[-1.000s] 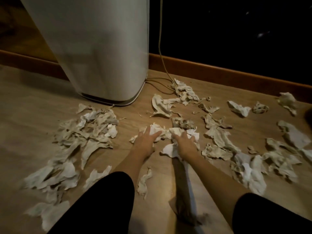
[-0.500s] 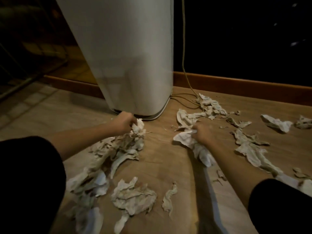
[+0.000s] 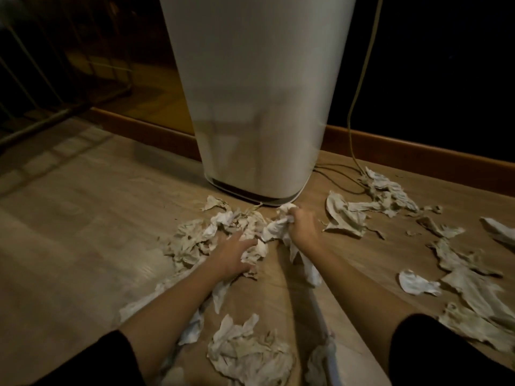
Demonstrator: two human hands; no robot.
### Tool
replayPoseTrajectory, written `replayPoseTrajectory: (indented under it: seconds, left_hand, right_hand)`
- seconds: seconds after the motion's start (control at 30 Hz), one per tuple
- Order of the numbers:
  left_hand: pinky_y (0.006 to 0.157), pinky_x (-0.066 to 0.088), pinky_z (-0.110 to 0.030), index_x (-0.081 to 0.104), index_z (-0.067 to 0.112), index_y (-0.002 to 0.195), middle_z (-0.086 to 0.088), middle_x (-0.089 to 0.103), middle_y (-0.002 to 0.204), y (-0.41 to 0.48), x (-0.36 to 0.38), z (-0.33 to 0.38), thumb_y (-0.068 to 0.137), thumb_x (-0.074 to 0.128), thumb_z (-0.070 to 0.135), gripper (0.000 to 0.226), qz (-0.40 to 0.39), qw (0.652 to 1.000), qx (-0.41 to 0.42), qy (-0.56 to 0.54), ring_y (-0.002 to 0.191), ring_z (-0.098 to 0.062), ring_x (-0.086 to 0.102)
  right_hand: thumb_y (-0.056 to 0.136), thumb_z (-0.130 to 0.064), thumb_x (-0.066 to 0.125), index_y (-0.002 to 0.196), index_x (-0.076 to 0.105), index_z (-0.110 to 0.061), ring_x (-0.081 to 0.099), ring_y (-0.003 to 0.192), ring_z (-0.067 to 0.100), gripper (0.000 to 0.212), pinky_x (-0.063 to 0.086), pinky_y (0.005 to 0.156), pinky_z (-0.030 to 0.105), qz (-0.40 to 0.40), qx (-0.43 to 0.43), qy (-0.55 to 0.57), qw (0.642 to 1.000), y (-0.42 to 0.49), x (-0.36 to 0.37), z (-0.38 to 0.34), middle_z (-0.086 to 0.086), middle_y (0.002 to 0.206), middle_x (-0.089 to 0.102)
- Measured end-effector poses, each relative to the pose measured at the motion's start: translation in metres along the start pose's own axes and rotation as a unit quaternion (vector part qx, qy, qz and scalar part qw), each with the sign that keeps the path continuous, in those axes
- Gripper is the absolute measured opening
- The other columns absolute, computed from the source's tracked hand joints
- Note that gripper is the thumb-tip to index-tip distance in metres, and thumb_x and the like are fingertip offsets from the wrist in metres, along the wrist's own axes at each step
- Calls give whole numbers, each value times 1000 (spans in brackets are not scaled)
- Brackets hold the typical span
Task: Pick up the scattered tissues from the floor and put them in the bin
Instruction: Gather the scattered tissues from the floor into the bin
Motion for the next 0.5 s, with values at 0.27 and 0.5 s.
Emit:
replayPoseTrajectory:
  seconds: [0.27,0.5]
  left_hand:
    - [64,41,-27,66,-2,76,-21,68,86,-16,-31,-12,75,59,0,7,196,969,-11,-149,84,-33,64]
    - [85,49,-36,55,23,116,-11,66,111,-23,-73,-70,75,67,20,43,229,950,-90,-194,104,-31,60]
  right_hand:
    - [77,-14,63,107,61,-23,47,104,24,31,43,83,34,-46,-94,2,994,-53,60,-23,1,111,54]
    - [86,-1,53,110,58,-1,49,108,36,25,39,86,36,-64,-72,74,993,-36,11,-15,21,118,51]
Point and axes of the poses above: each hand's wrist, its own y-axis towards the middle knuckle, its own x-axis out of the palm, z = x × y, the point moved 5 cm from there along y, towards the middle knuckle
